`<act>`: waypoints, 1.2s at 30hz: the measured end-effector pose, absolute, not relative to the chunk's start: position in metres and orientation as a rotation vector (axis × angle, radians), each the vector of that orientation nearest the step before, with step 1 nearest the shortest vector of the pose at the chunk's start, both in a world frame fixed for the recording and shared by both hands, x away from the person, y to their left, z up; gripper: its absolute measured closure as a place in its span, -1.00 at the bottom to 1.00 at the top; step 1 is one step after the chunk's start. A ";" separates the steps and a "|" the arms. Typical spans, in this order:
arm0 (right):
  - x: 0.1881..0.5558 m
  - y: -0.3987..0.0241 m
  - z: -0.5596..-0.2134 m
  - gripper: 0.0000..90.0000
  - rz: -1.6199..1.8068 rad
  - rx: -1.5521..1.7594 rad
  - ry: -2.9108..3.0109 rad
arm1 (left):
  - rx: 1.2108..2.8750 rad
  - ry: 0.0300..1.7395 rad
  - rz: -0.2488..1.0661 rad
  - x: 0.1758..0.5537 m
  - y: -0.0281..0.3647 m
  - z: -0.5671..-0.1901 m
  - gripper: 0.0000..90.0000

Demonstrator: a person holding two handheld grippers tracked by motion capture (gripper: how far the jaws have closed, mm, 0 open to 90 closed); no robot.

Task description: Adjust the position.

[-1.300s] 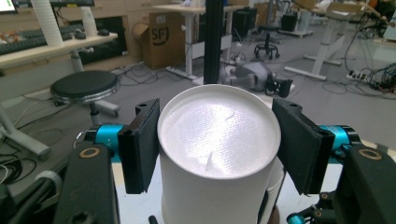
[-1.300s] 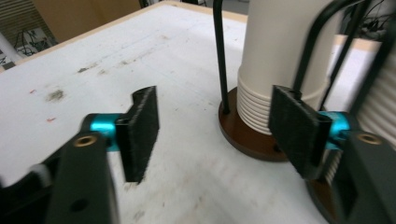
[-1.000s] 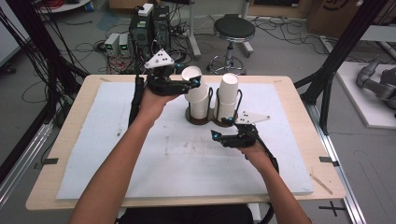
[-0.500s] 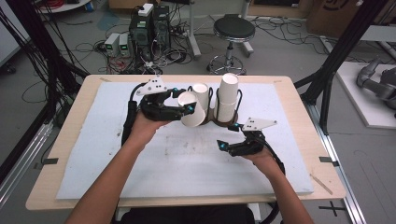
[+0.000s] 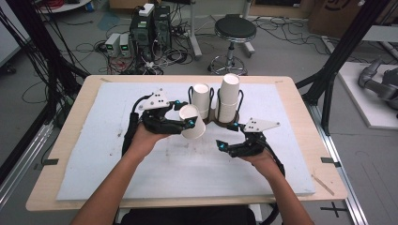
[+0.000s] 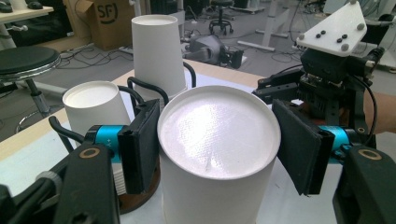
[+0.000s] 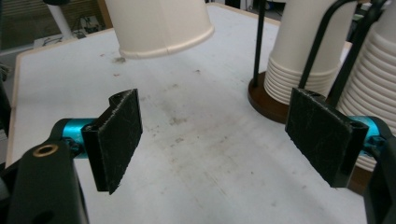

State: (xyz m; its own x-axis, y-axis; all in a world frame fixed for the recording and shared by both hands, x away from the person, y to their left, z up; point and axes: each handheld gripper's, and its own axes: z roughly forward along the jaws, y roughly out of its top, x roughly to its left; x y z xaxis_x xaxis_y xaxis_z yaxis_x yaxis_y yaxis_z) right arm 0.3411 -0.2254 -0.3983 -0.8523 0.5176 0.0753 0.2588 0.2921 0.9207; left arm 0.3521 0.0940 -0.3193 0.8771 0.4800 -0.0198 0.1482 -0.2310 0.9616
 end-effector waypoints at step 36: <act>0.333 -0.186 -0.398 -0.57 1.743 0.543 2.333 | 1.848 0.383 0.239 0.337 0.064 -0.342 -0.21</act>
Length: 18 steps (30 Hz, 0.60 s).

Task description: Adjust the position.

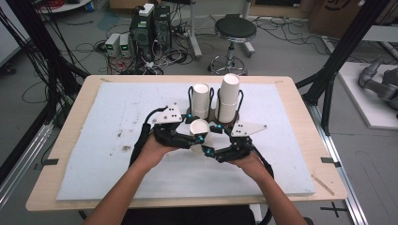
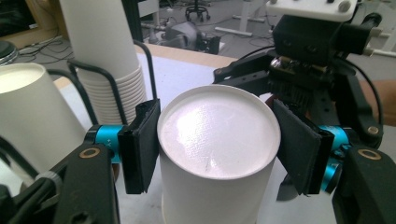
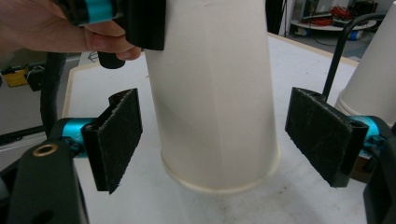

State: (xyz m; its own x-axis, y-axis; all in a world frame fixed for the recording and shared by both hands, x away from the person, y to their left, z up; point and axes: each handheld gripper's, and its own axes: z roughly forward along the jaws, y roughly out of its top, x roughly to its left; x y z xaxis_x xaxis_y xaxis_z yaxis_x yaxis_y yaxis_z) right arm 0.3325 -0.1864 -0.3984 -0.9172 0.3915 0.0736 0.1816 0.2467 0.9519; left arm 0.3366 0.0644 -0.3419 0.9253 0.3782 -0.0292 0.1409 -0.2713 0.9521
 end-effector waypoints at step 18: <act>0.332 -0.186 -0.400 -0.33 1.697 0.466 2.364 | 1.812 0.383 0.141 0.337 0.065 -0.343 -0.24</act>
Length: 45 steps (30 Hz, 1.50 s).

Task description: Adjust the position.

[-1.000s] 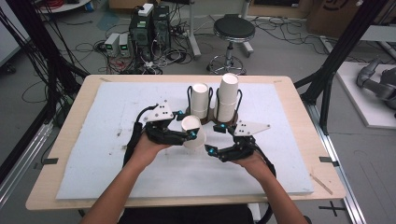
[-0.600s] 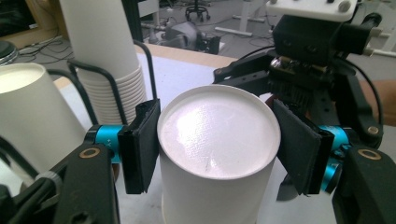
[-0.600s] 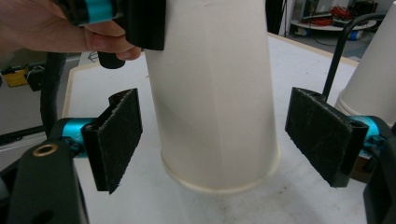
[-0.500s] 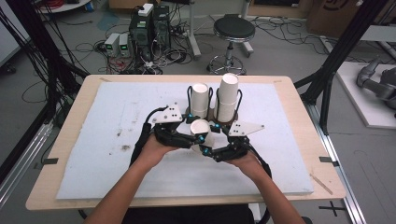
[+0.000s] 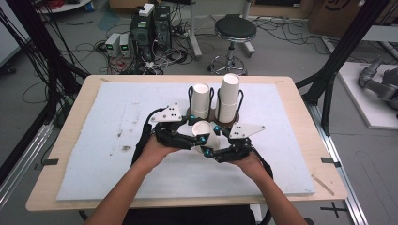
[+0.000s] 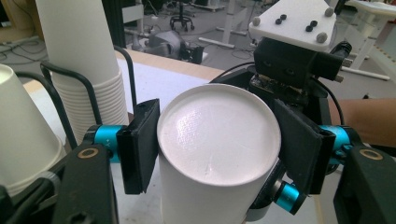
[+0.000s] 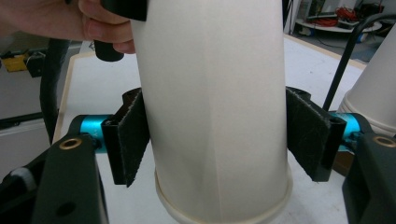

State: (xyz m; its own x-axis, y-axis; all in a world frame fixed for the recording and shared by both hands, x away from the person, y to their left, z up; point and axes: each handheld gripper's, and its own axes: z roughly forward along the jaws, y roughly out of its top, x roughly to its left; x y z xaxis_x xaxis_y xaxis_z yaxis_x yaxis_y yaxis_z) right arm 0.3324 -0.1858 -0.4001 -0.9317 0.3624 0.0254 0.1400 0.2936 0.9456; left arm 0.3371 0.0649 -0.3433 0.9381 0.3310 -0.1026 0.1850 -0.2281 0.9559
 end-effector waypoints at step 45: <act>0.317 -0.180 -0.399 -0.24 1.764 0.188 2.501 | 1.796 0.261 0.027 0.316 0.090 -0.347 -0.31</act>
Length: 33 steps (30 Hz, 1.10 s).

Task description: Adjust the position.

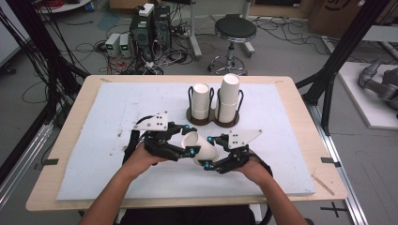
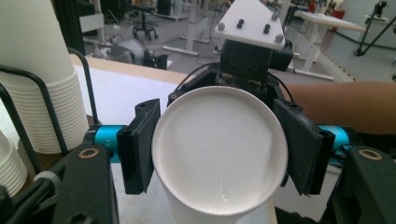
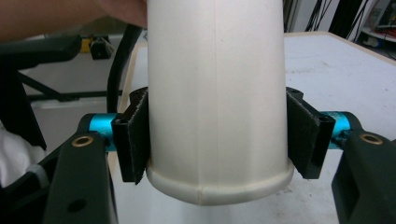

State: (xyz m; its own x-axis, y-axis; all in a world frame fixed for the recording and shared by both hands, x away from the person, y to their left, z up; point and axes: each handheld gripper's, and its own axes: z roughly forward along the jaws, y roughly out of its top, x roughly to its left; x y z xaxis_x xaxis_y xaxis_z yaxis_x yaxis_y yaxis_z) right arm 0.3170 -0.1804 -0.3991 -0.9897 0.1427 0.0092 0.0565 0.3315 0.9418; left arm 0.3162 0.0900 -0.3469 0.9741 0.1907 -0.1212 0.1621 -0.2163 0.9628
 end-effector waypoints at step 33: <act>0.316 -0.178 -0.397 -0.22 1.803 0.197 2.460 | 1.778 0.275 -0.036 0.319 0.109 -0.362 -0.26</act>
State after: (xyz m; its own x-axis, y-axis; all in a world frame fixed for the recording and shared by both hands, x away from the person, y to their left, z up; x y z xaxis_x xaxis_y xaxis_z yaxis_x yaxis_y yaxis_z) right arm 0.3164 -0.1782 -0.3971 -0.9881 0.1537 0.0073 0.0532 0.2967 0.9535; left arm 0.3186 0.1091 -0.3619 0.9709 0.1657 -0.1731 0.2048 -0.1981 0.9585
